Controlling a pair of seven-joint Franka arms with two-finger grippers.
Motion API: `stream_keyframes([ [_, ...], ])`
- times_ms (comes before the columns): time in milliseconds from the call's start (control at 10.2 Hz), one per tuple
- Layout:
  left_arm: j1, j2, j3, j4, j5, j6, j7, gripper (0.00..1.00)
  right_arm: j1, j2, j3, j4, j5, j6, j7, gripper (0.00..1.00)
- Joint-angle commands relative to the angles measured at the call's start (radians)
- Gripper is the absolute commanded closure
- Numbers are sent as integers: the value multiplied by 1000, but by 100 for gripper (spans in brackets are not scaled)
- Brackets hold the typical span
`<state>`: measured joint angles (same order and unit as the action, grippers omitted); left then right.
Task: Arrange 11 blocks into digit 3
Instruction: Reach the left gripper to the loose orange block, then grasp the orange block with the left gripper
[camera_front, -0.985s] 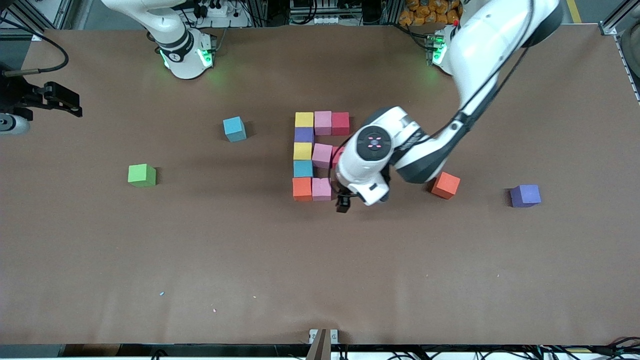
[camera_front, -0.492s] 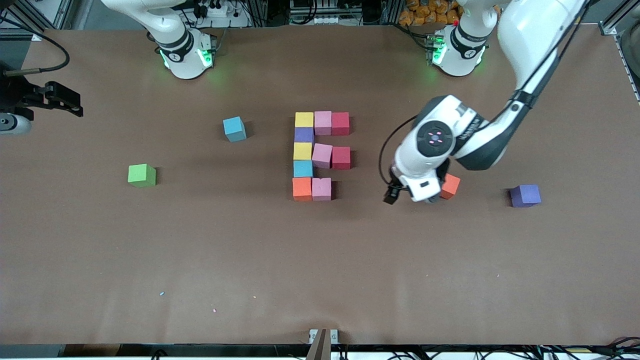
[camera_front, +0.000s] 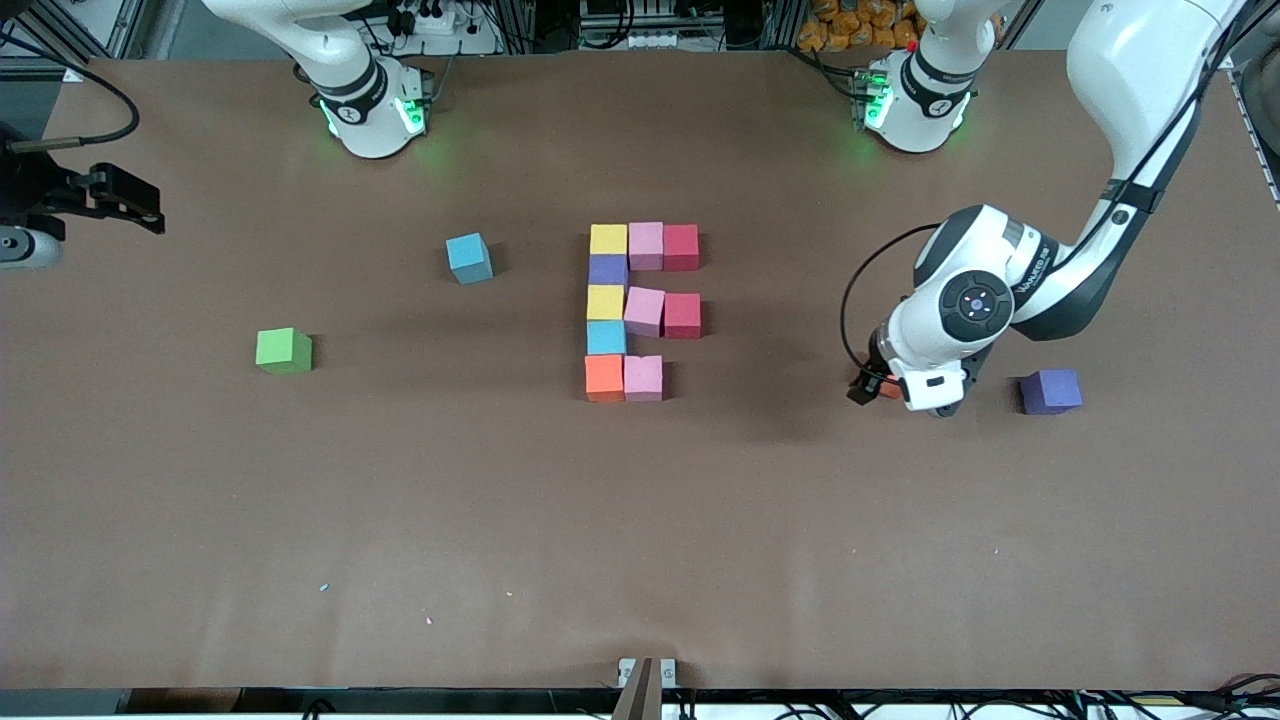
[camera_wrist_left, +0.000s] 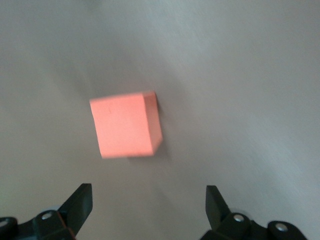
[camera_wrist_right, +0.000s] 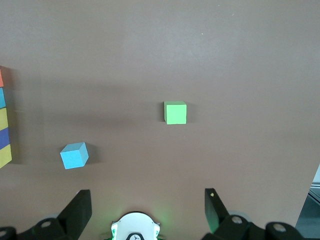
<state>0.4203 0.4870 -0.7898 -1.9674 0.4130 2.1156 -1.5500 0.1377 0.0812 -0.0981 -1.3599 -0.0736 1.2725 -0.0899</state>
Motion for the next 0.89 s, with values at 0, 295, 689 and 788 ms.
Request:
stream_keyframes([
  [0, 66, -24, -16, -62, 50, 58, 60, 0, 8, -23, 1, -18, -18, -2, 15, 0],
  [295, 139, -1, -15, -112, 59, 130, 132, 0, 10, -23, 1, -18, -18, -4, 15, 0],
  [689, 143, 36, -9, -126, 75, 159, 134, 0, 10, -23, 3, -19, -18, -4, 15, 0],
  [788, 140, 48, -3, -125, 81, 162, 134, 0, 10, -23, 3, -19, -18, -4, 15, 0],
])
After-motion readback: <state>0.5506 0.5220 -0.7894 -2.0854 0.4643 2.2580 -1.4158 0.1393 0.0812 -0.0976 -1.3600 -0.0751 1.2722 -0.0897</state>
